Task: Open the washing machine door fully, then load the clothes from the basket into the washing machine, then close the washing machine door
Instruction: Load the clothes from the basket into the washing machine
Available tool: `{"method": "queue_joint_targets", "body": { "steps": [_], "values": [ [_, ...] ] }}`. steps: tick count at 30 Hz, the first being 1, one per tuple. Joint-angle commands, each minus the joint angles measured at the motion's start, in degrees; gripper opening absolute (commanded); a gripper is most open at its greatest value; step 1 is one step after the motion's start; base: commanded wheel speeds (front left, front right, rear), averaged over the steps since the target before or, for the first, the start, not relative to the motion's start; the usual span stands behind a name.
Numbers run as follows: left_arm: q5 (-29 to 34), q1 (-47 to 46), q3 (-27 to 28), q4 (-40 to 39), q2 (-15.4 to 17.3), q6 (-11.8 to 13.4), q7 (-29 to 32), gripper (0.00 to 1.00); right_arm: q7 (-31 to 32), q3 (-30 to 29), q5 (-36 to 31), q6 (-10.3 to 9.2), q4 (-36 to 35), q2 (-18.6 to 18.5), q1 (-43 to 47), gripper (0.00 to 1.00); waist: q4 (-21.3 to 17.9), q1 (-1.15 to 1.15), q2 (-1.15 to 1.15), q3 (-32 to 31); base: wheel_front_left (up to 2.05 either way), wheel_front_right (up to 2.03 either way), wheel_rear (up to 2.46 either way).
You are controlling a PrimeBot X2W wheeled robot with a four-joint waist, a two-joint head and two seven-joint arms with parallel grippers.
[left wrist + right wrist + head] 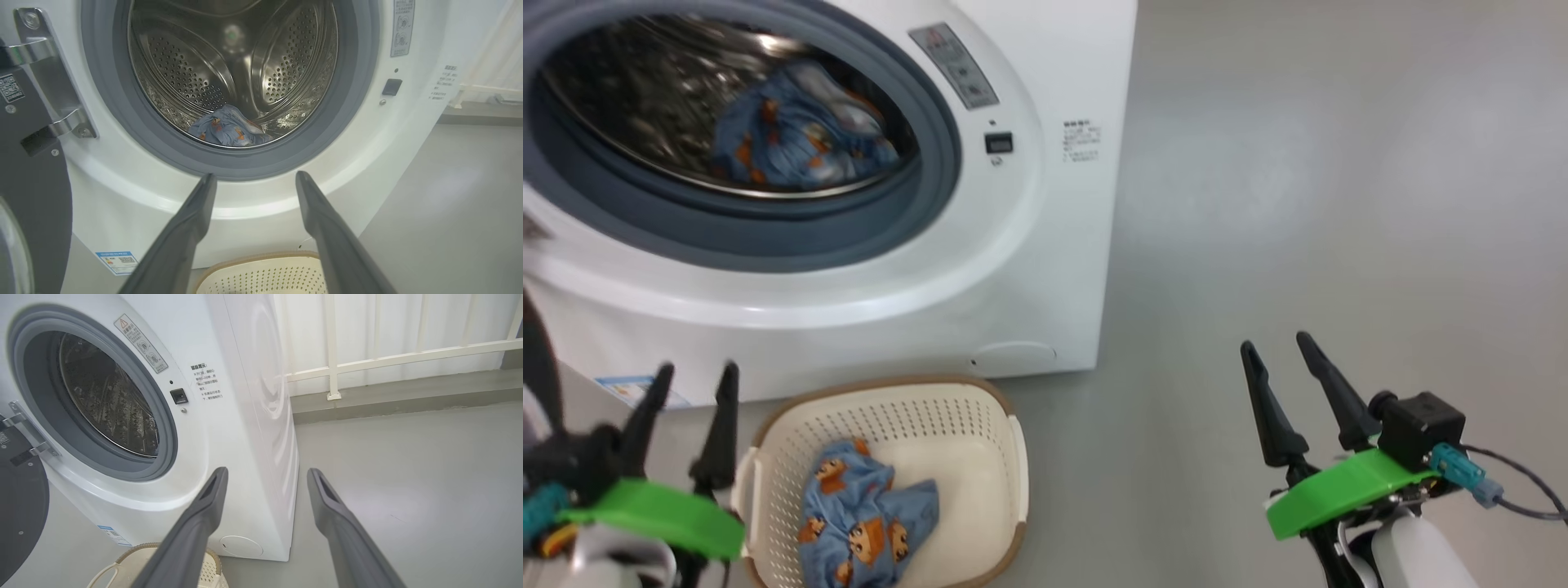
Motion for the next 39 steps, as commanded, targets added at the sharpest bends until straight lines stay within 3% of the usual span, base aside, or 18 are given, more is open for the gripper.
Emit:
{"method": "queue_joint_targets", "body": {
  "steps": [1, 8, 19, 39],
  "values": [
    [0.7, 1.4, 3.2, -2.6, 1.2, 0.6, -0.4, 1.0, -0.2, 1.2, 0.3, 0.09, -1.1, 0.1, 0.7, 1.0, 2.1, 0.0, 0.0, -4.3, 0.0, 0.0, 0.0],
    [3.3, 10.5, 5.4, -8.5, -2.4, 1.8, -0.4, 1.0, 0.1, 1.5, 1.5, 0.09, -0.8, 0.1, 3.4, 1.0, 2.3, 0.0, 0.0, -8.2, 0.0, 0.0, 0.0],
    [6.1, 16.7, 7.2, -12.0, -8.7, 2.8, -0.4, 1.0, 0.1, 1.6, 2.5, 0.09, -1.0, 0.1, 5.6, 1.0, 2.3, 0.0, 0.0, -9.9, 0.0, 0.0, 0.0],
    [10.5, 17.6, 10.0, -12.5, -11.7, 0.8, -0.4, 1.0, 0.5, 2.0, 2.6, 0.09, -1.3, 0.1, 5.9, 1.0, 0.7, 0.0, 0.0, -10.0, 0.0, 0.0, 0.0]
  ]
}}
